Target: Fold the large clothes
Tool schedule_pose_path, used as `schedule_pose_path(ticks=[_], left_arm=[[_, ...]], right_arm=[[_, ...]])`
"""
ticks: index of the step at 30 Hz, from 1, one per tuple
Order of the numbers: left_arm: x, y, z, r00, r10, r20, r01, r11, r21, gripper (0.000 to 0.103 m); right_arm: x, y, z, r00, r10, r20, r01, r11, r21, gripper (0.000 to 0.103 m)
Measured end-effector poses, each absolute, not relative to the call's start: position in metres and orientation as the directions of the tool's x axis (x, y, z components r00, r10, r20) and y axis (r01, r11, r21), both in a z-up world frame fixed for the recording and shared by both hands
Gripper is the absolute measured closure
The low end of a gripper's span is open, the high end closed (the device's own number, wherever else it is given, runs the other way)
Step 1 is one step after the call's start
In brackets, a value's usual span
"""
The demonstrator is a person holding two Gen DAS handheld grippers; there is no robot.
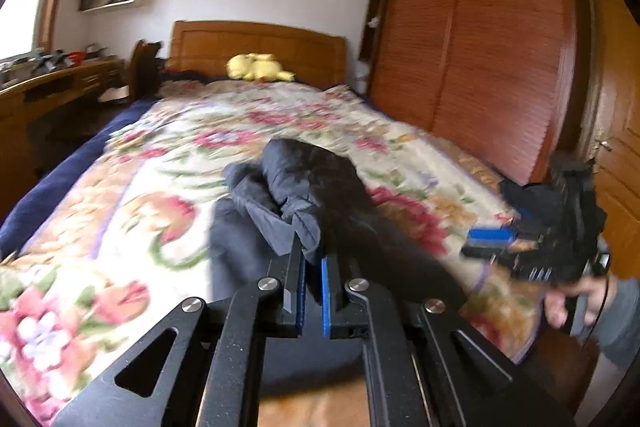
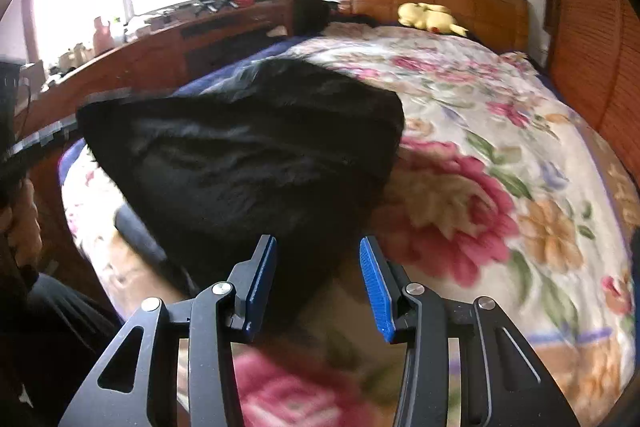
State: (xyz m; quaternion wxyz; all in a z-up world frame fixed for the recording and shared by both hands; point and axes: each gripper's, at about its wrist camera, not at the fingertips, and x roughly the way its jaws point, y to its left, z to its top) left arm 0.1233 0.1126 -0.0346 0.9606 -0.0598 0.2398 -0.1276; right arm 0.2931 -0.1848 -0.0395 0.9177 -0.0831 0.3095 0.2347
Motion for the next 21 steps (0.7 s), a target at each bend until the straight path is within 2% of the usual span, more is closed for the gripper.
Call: schedule_pose_path(ticks=[7,12,15,21], left_arm=[[0.118,0.131,-0.086,0.794,-0.199,-0.575,0.159,0.980,-0.119,0.096],[0.121,0.130,-0.103,0.757,-0.179,-0.628,0.146,0.984,-0.105,0.096],[0.123,0.129,-0.107,0.741,-0.157,-0.652,0.136,0.987,-0.084,0.097],[0.124,0.127,-0.108,0.740,-0.135,-0.659,0.117,0.991,-0.071,0.097]], right_arm=[[0.305,-0.134,-0.051,0.622,0.487,-0.613,-0.589,0.807,0.043,0.058],[0.313,-0.122,-0.093,0.572,0.458,-0.681,-0.598,0.801,0.036,0.058],[0.310,-0.119,-0.101,0.593,0.442,-0.673,-0.602,0.798,-0.007,0.058],[0.290,-0.127,-0.078,0.617,0.417,-0.667,-0.589,0.807,-0.041,0.058]])
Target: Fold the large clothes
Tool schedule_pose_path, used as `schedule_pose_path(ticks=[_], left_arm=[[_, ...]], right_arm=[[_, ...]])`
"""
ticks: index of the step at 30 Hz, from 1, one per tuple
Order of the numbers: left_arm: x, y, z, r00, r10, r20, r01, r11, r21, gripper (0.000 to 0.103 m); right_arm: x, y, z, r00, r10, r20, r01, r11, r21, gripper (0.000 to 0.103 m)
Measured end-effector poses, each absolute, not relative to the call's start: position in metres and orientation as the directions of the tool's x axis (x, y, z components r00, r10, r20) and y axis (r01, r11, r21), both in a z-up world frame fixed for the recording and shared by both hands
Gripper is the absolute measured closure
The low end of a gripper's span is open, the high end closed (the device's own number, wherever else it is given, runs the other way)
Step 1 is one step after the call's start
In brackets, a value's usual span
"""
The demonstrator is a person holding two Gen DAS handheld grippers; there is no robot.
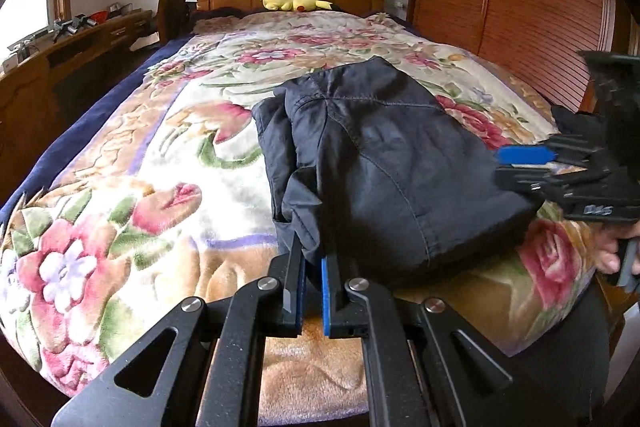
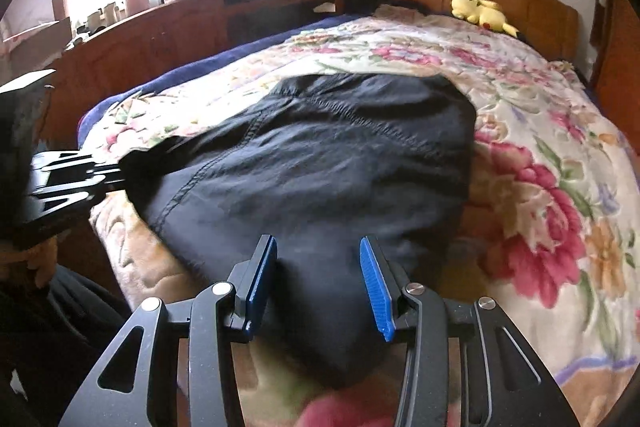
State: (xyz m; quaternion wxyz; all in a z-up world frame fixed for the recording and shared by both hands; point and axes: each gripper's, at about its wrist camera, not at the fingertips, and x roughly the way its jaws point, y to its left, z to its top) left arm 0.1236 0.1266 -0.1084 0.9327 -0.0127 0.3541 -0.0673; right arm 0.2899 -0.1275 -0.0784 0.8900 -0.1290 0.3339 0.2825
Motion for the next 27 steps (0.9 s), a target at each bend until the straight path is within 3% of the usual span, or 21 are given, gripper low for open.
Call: schedule_pose_path(ticks=[6,15,18,22,24,26,27], left_arm=[[0.123,0.125,-0.110,0.739,-0.137,-0.660,0.113,0.990,-0.078,0.096],[0.117,0.126,-0.106,0.750,-0.137,-0.648,0.072,0.989,-0.126,0.095],[0.106,0.126,-0.104,0.770,-0.117,-0.627,0.053,0.991,-0.120,0.088],[0.097,0.127,-0.102,0.775,-0.104,-0.623,0.052,0.994,-0.100,0.066],[0.094,0.130,-0.101,0.773,-0.096,-0.627,0.049,0.994,-0.093,0.060],[0.093,0.133,-0.100,0.771,-0.102,-0.628,0.050,0.994,-0.101,0.035],[0.093,0.134,-0.101,0.772,-0.102,-0.627,0.046,0.993,-0.104,0.030]], right_arm=[[0.272,-0.143,-0.086,0.569,0.399,-0.719,-0.603,0.797,-0.035,0.058],[0.289,-0.152,-0.099,0.541,0.443,-0.715,-0.608,0.794,0.032,0.055],[0.297,-0.161,-0.096,0.527,0.461,-0.714,-0.616,0.786,0.053,0.055],[0.300,-0.170,-0.078,0.560,0.468,-0.684,-0.617,0.786,0.032,0.055],[0.307,-0.174,-0.070,0.584,0.462,-0.668,-0.612,0.791,0.011,0.055],[0.320,-0.176,-0.065,0.600,0.456,-0.658,-0.605,0.796,0.000,0.055],[0.328,-0.176,-0.063,0.607,0.449,-0.655,-0.599,0.801,-0.006,0.055]])
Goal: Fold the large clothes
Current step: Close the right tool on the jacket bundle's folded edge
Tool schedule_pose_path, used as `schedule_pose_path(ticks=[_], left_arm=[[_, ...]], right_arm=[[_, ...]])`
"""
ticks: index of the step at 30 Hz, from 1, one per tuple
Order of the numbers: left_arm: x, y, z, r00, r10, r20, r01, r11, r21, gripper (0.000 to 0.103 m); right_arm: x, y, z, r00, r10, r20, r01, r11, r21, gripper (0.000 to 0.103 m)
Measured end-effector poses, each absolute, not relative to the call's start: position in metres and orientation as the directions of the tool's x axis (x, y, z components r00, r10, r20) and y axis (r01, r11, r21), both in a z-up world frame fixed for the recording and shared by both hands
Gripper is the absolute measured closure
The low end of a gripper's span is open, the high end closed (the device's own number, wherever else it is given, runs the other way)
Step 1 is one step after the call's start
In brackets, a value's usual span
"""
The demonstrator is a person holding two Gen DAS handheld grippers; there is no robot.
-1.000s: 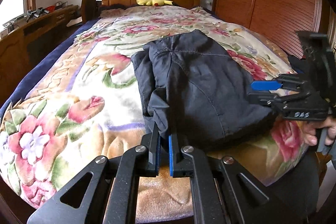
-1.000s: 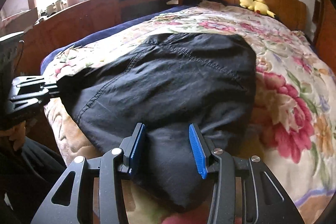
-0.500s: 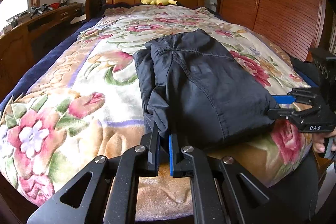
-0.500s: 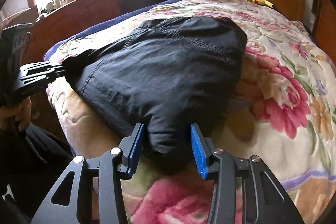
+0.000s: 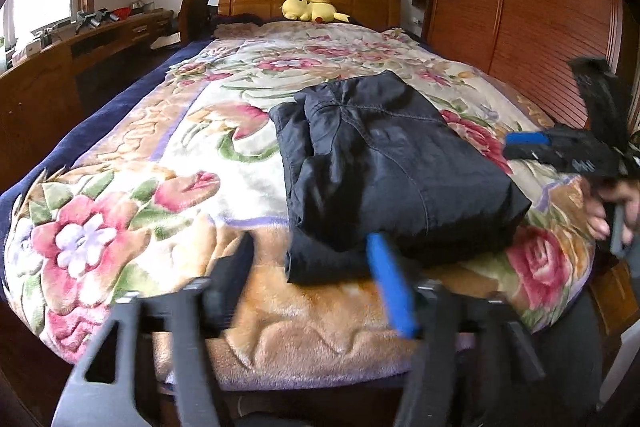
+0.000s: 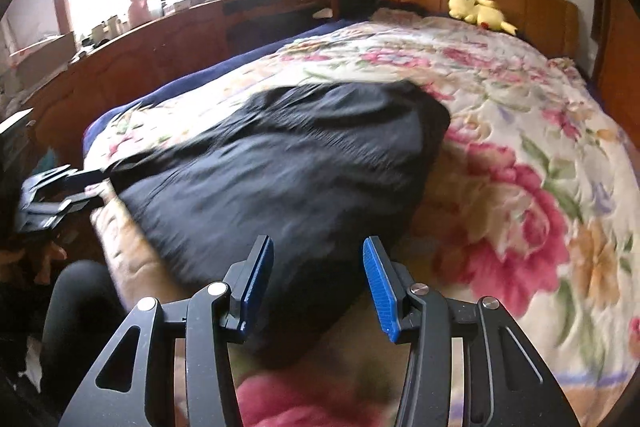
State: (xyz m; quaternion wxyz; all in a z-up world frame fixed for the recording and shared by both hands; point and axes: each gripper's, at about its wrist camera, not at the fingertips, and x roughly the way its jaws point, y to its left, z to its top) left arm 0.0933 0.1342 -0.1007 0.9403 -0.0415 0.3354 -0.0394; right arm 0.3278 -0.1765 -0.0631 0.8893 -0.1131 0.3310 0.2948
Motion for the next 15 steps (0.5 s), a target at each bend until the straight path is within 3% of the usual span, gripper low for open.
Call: schedule_pose_path(ticks=[1,15], left_arm=[[0.094,0.135,-0.102,0.770,-0.098,-0.630,0.040,0.994,-0.105,0.026],[0.122,0.148,-0.130,0.733,-0.094,-0.674,0.007,0.991,-0.131,0.025]], right_arm=[[0.337,-0.176,-0.062,0.612,0.445,-0.654,-0.595,0.804,-0.011,0.054],[0.492,-0.147,-0.089,0.646,0.350,-0.679,-0.509,0.859,-0.042,0.040]])
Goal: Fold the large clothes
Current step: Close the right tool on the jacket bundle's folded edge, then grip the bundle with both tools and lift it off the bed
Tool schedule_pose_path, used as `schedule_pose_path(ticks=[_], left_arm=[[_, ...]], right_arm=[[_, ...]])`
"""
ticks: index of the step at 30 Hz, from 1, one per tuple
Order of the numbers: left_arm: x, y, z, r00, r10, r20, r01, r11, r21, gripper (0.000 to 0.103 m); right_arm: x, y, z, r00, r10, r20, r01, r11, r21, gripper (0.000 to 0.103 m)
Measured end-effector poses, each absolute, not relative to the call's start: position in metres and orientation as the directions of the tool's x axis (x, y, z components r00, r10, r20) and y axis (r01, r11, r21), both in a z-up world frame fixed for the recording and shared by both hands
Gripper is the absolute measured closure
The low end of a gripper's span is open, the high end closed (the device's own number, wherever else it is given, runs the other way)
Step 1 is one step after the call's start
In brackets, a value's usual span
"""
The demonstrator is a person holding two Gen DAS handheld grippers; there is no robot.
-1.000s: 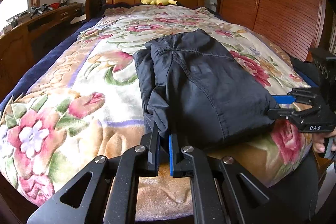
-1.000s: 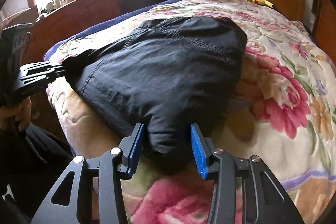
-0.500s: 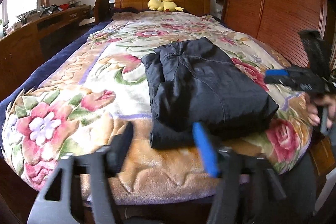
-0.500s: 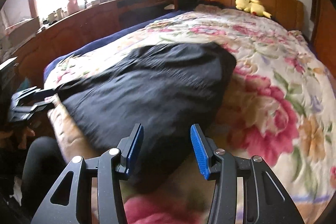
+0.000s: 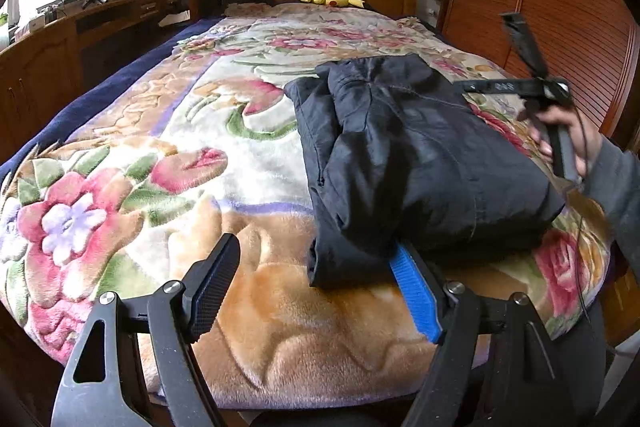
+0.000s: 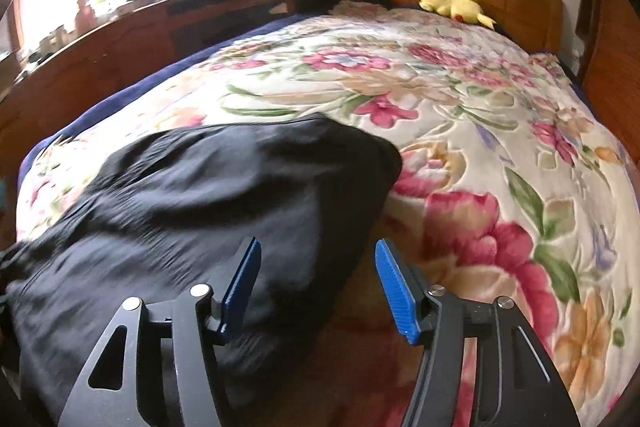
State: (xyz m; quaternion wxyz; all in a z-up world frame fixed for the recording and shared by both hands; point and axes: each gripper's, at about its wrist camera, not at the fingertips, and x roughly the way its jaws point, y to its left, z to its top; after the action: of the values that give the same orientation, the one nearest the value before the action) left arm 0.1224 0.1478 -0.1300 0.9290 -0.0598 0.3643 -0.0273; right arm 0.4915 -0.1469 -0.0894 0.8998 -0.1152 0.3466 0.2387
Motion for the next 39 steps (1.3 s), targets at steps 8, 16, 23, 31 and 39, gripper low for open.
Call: schedule_pose_path(ticks=[8,16,23,31,39], left_arm=[[0.123,0.150,-0.137,0.720,-0.111,-0.685,0.011,0.989,-0.148,0.025],[0.118,0.153,-0.147,0.707,-0.104,-0.699,-0.002,0.989,-0.150,0.025],[0.119,0.153,-0.148,0.711,-0.102,-0.696,-0.004,0.989,-0.149,0.025],[0.116,0.151,-0.147,0.722,-0.122,-0.681,0.007,0.986,-0.169,0.026],[0.116,0.148,-0.149,0.720,-0.186,-0.668,0.037,0.972,-0.230,0.060]], right_arm=[[0.537,-0.132,-0.102,0.618,0.350,-0.704,-0.487,0.873,0.006,0.029],[0.569,-0.126,-0.118,0.586,0.334,-0.738,-0.470,0.882,0.026,0.015],[0.590,-0.126,-0.132,0.531,0.359,-0.768,-0.457,0.884,0.098,0.011],[0.598,-0.123,-0.148,0.469,0.428,-0.772,-0.467,0.862,0.195,0.024],[0.596,-0.124,-0.147,0.472,0.441,-0.763,-0.476,0.856,0.201,0.035]])
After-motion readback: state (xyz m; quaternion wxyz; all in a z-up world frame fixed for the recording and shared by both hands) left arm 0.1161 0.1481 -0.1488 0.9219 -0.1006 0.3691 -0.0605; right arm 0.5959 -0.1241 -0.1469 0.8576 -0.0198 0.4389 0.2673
